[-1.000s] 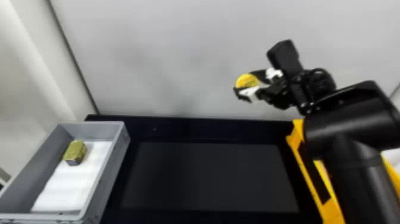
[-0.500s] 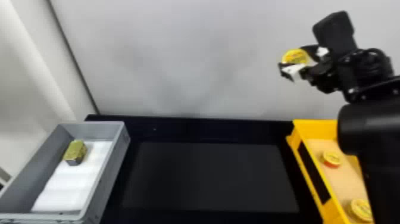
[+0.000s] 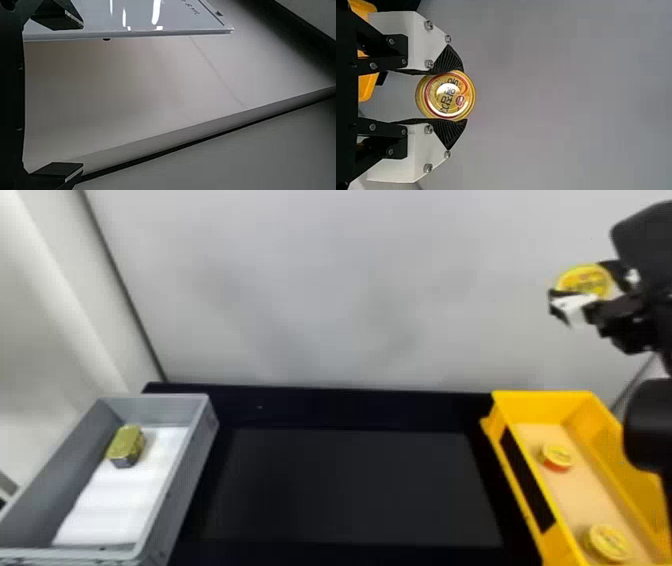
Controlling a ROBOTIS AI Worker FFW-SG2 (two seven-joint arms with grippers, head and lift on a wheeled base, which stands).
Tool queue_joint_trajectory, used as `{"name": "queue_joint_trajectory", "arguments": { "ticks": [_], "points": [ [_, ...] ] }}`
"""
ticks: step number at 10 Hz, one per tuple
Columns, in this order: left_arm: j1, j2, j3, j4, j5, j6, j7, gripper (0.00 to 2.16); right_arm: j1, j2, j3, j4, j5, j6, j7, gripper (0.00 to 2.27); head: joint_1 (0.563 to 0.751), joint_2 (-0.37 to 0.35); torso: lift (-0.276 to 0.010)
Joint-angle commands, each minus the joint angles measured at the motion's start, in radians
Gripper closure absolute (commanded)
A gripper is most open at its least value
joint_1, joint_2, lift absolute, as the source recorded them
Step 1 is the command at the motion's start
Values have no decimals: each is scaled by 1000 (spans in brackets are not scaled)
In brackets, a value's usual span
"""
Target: Pick up the round yellow can and place it in the yellow rectangular box
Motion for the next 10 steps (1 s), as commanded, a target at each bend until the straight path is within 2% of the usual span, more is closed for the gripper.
{"name": "queue_joint_trajectory", "arguments": {
  "ticks": [1, 7, 9, 10],
  "points": [
    [-1, -4, 4, -2, -4, 1, -3, 38, 39, -22, -26, -50, 55, 56, -1, 750, 686, 14, -55],
    [-1, -4, 5, -2, -7, 1, -7, 38, 177, -16, -213, -26, 70, 40, -5, 750, 686, 14, -55],
    [0, -4, 7, -5, -7, 1, -7, 39, 201, 1, -277, 17, -11, -2, -28, 750, 686, 14, -55],
    [0, -4, 8, -5, -8, 1, -8, 38, 213, 3, -311, 39, -109, -13, -76, 750, 686, 14, -55]
  ]
}}
